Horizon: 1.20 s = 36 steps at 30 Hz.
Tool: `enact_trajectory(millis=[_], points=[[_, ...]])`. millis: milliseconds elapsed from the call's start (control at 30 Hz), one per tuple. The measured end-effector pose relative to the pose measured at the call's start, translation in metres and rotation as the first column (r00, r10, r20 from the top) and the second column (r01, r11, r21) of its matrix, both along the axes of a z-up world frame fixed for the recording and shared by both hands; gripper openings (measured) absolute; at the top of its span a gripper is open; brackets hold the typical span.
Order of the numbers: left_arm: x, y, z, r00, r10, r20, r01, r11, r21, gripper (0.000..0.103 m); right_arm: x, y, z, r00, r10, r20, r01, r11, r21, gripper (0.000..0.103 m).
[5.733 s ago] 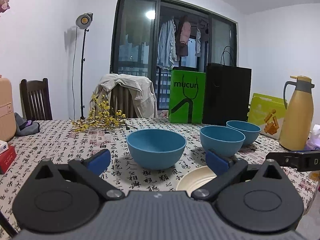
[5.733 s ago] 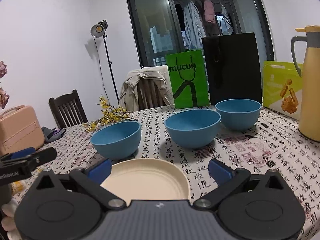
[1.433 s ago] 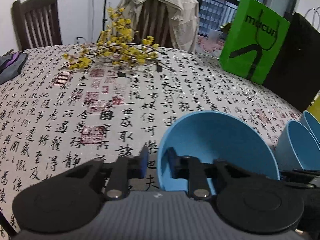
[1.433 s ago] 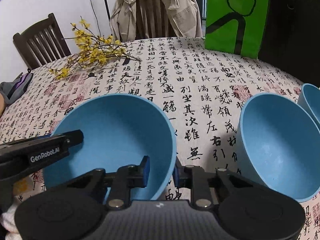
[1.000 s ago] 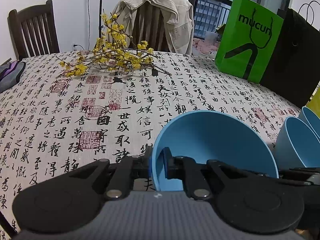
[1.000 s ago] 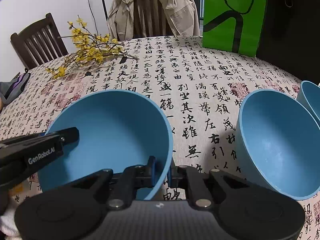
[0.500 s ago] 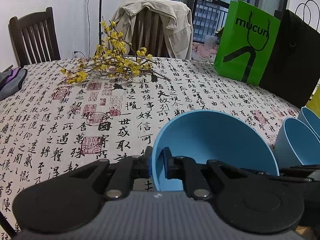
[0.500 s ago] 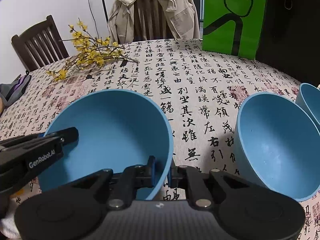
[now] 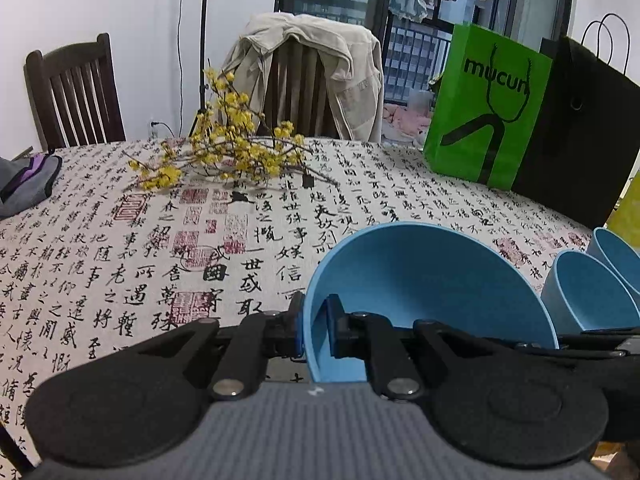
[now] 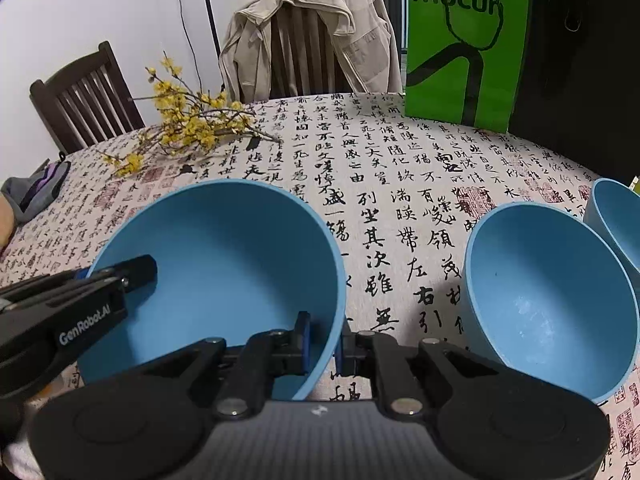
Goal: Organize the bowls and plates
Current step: 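Lift the held blue bowl with both tools off the table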
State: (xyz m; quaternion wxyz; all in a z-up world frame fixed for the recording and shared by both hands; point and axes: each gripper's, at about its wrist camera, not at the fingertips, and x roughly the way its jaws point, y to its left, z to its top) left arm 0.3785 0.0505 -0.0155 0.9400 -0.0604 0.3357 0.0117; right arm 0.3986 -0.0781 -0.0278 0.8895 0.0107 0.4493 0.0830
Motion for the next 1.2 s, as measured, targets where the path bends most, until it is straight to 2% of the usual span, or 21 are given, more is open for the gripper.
enact_trajectory(millis=[1200], points=[[-0.056,-0.004,0.047,0.995,0.032,0.092,-0.032,0.999,-0.009,0.012,-0.048,-0.008,0.048,0.994,0.020,0.104,-0.023,0.999,0.036,0.011]])
